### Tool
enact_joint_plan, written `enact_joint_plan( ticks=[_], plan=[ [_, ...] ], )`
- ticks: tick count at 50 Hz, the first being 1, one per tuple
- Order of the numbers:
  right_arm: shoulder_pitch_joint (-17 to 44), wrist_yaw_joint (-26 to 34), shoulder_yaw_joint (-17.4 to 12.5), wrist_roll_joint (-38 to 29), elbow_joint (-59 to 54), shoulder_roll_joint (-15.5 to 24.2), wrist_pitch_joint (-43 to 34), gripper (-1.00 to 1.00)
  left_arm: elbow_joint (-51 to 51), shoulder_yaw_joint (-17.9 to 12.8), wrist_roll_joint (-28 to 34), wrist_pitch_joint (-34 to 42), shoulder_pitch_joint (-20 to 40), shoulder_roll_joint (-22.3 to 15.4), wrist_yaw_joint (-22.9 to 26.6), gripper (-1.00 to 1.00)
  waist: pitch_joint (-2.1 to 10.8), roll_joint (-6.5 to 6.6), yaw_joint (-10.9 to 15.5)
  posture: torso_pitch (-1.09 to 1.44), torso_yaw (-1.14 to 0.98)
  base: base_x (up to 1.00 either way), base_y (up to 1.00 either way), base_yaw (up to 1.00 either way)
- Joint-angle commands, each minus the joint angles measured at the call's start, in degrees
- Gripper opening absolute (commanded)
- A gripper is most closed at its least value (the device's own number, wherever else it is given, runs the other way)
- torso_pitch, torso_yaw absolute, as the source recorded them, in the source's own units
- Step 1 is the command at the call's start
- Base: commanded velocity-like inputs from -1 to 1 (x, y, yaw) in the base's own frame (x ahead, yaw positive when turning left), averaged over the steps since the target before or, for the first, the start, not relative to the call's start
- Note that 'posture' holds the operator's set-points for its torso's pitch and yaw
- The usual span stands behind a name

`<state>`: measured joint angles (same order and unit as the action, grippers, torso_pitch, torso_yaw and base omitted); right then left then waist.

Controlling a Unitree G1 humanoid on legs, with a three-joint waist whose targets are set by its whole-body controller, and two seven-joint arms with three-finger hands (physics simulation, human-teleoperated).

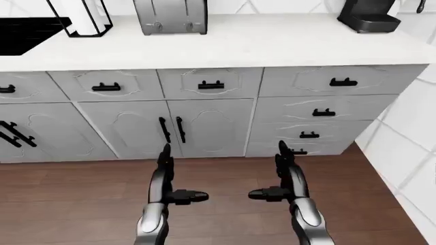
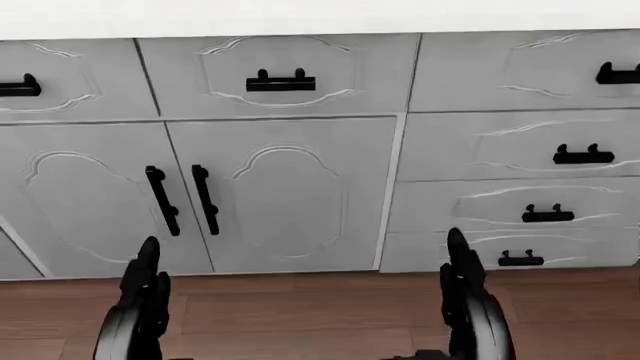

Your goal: Push down the lever of the toaster to turn it on.

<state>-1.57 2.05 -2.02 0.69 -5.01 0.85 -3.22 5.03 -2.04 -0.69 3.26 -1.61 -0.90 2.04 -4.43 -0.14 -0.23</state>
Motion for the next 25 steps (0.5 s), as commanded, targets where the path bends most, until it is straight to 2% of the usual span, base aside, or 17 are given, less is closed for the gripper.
enact_joint_plan(
  ticks=[1,2,3,5,7,8,13,16,19,20,23,25],
  plan=[
    [1.3,0.29,0.02,0.48,5.11,0.12,3.51,1.0,-9.64,0.4,-0.42,0.34,0.39,0.25,-0.42,1.0,0.05,-0.45,-0.12,0.0,0.0,0.0,0.0,0.0],
    [1.25,0.12,-0.04,0.43,5.21,0.1,3.61,1.0,-10.04,0.42,-0.42,0.61,0.33,0.23,-0.44,1.0,2.15,-0.39,0.13,0.0,0.0,0.0,0.0,0.0],
    [1.17,0.07,-0.32,1.16,5.82,-0.05,3.28,1.0,-9.83,0.4,-0.48,0.81,0.46,0.25,-0.48,1.0,3.58,0.0,0.39,0.0,0.0,0.0,0.0,0.0],
    [1.05,-0.09,-0.17,1.06,5.98,-0.04,3.27,1.0,-12.12,0.73,-0.63,2.38,-0.35,0.43,-0.53,1.0,1.03,-0.45,0.31,0.0,0.0,0.0,0.0,0.0],
    [0.93,-0.13,-0.13,0.97,6.14,0.02,3.19,1.0,-11.03,0.54,-0.79,1.62,-0.02,0.33,-0.37,1.0,3.89,-0.44,0.39,0.0,0.0,0.0,0.0,0.0],
    [0.83,-0.17,-0.11,0.98,6.31,0.0,3.14,1.0,-10.47,0.49,-0.88,1.22,0.17,0.29,-0.23,1.0,4.18,-0.43,0.45,0.0,0.0,0.0,0.0,0.0],
    [1.12,-0.17,-0.24,0.76,5.23,0.16,3.97,1.0,-11.08,0.46,-1.13,1.83,0.05,0.32,-0.26,1.0,4.45,-0.25,0.43,0.0,0.0,0.0,0.0,0.0],
    [-0.27,-0.43,-0.23,0.41,8.69,0.18,1.92,1.0,-12.19,0.54,-1.21,2.56,-0.43,0.41,-0.44,1.0,4.66,-0.29,0.51,0.0,0.0,0.0,0.0,0.0],
    [-0.91,-1.32,-0.35,-0.2,13.18,0.13,-2.07,1.0,-20.12,0.76,-1.57,9.45,-1.95,0.69,-1.66,1.0,4.95,-0.25,0.43,0.0,0.0,0.0,0.0,0.0],
    [-0.98,-1.39,-0.32,-0.91,15.11,0.45,-4.14,1.0,-25.53,0.84,-1.92,14.87,-1.56,0.78,-2.41,1.0,4.98,-0.26,0.4,0.0,0.0,0.0,0.0,0.0],
    [0.36,-1.75,-0.81,-1.85,18.71,0.76,-9.35,1.0,-30.02,0.44,-2.73,20.27,0.17,0.57,-2.92,1.0,4.98,-0.32,0.45,0.0,0.0,0.0,0.0,0.0],
    [2.15,-1.55,-1.36,-2.02,22.0,1.12,-13.67,1.0,-30.3,-0.64,-3.03,23.19,3.39,-0.04,-3.25,1.0,5.03,-0.36,0.51,0.0,0.0,0.0,0.0,0.0]
  ],
)
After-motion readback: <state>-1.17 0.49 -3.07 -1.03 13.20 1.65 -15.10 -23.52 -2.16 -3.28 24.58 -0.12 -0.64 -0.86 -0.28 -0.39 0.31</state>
